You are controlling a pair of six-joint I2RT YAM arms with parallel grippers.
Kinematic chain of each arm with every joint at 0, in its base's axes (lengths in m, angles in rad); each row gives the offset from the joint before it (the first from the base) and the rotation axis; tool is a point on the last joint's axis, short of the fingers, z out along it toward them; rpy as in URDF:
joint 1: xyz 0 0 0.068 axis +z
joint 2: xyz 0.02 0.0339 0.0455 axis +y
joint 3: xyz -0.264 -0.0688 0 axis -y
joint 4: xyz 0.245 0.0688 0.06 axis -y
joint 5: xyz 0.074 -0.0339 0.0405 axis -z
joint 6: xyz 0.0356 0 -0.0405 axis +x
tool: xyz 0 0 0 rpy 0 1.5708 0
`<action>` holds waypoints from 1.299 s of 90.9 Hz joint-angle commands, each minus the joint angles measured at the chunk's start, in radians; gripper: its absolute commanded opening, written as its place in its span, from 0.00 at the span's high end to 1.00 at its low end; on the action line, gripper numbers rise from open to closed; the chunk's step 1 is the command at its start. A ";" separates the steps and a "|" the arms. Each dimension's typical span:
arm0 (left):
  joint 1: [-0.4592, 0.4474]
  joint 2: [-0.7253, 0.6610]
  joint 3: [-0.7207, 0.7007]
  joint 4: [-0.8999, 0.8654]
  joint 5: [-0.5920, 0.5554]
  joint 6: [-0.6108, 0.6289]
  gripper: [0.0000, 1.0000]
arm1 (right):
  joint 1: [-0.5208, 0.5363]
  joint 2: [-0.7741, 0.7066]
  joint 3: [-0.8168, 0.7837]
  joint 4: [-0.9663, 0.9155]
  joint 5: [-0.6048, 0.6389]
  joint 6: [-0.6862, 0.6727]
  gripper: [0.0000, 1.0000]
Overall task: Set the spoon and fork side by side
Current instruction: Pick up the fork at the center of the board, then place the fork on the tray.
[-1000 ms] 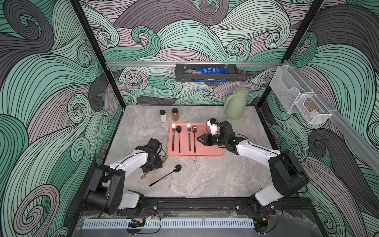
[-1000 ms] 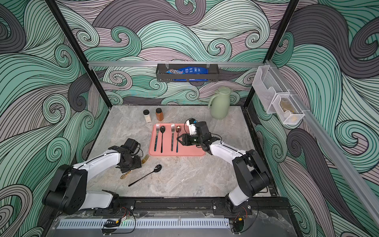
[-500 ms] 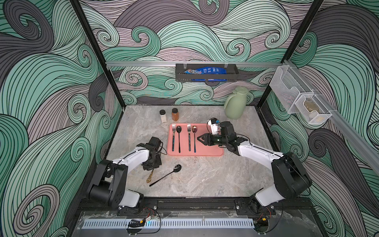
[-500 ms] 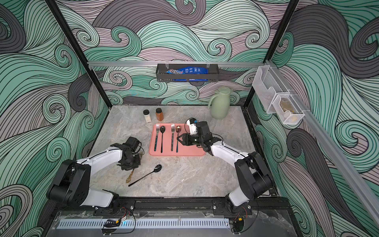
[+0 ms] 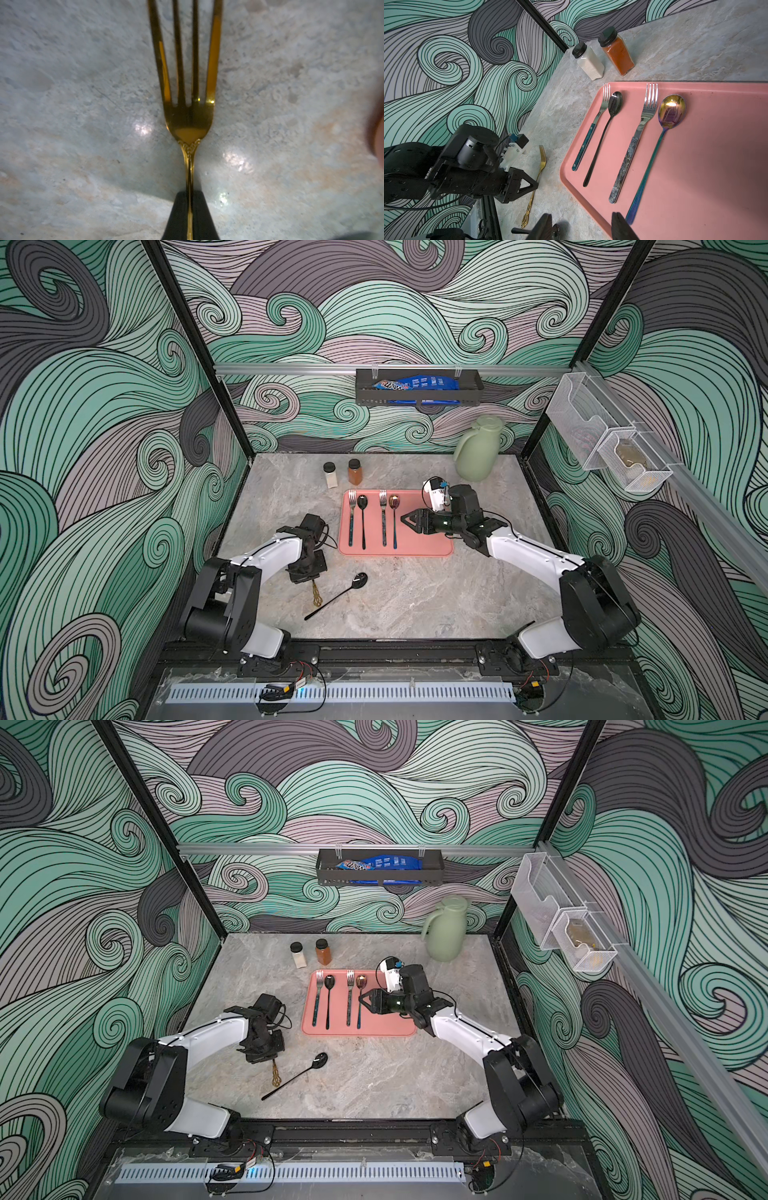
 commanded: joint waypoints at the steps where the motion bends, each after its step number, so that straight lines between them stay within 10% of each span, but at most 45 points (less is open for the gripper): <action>1: -0.010 -0.072 0.025 -0.043 -0.049 -0.010 0.99 | -0.015 -0.051 -0.008 -0.021 -0.029 0.007 0.49; 43: -0.208 -0.132 0.377 -0.247 -0.072 -0.139 0.99 | -0.223 -0.257 -0.126 -0.089 -0.057 0.017 0.49; 81: -0.481 0.388 0.989 -0.309 -0.104 -0.208 0.98 | -0.515 -0.288 -0.188 -0.192 -0.184 -0.031 0.49; 118: -0.518 0.868 1.495 -0.360 -0.064 -0.197 0.98 | -0.672 -0.319 -0.216 -0.219 -0.258 -0.060 0.49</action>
